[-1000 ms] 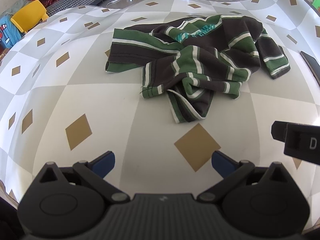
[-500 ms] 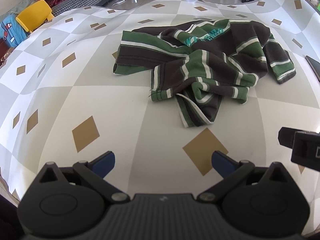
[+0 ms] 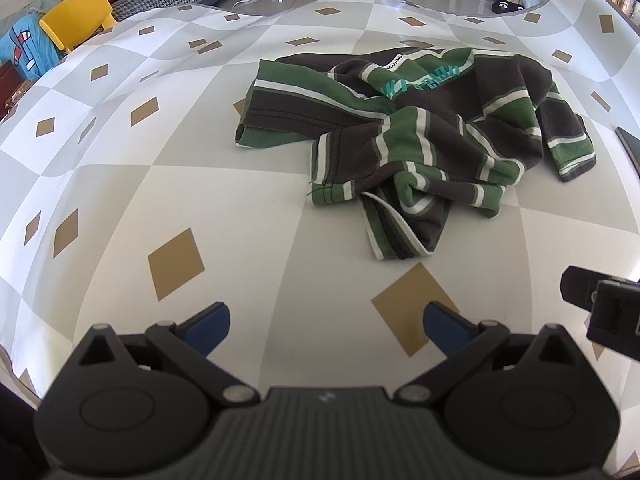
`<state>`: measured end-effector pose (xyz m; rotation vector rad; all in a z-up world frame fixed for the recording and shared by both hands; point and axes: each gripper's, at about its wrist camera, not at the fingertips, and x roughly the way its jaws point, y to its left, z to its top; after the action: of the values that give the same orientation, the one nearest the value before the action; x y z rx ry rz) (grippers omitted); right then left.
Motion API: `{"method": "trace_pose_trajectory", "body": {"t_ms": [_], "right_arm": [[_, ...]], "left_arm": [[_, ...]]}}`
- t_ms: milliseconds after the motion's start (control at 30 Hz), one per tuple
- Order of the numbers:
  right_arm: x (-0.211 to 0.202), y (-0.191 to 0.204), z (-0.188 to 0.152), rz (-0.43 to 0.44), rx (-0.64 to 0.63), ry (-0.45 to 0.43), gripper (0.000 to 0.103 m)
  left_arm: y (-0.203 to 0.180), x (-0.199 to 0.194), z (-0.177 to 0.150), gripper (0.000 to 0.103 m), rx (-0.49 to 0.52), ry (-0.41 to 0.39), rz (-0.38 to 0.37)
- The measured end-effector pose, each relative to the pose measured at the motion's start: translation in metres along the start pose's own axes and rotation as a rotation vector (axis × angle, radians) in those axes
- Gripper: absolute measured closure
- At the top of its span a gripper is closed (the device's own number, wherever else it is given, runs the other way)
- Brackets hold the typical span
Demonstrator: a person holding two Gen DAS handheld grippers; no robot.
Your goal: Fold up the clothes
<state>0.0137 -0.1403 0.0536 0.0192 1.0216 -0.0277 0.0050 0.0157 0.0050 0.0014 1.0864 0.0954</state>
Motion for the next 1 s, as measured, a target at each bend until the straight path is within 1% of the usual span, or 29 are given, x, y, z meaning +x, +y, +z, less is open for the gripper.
{"method": "trace_pose_trajectory", "body": {"t_ms": [267, 833, 1000], "right_arm": [[-0.0028, -0.0008, 0.0008, 0.02, 0.012, -0.008, 0.034], [-0.0032, -0.0013, 0.0011, 0.015, 0.018, -0.01, 0.034], [-0.0035, -0.0019, 0.0016, 0.018, 0.025, -0.012, 0.034]], "left_arm": [[-0.0013, -0.0025, 0.0002, 0.0, -0.005, -0.007, 0.002], [-0.0005, 0.0026, -0.0011, 0.0, -0.02, 0.016, -0.003], [-0.0011, 0.0012, -0.0006, 0.0, -0.019, 0.009, -0.005]]}}
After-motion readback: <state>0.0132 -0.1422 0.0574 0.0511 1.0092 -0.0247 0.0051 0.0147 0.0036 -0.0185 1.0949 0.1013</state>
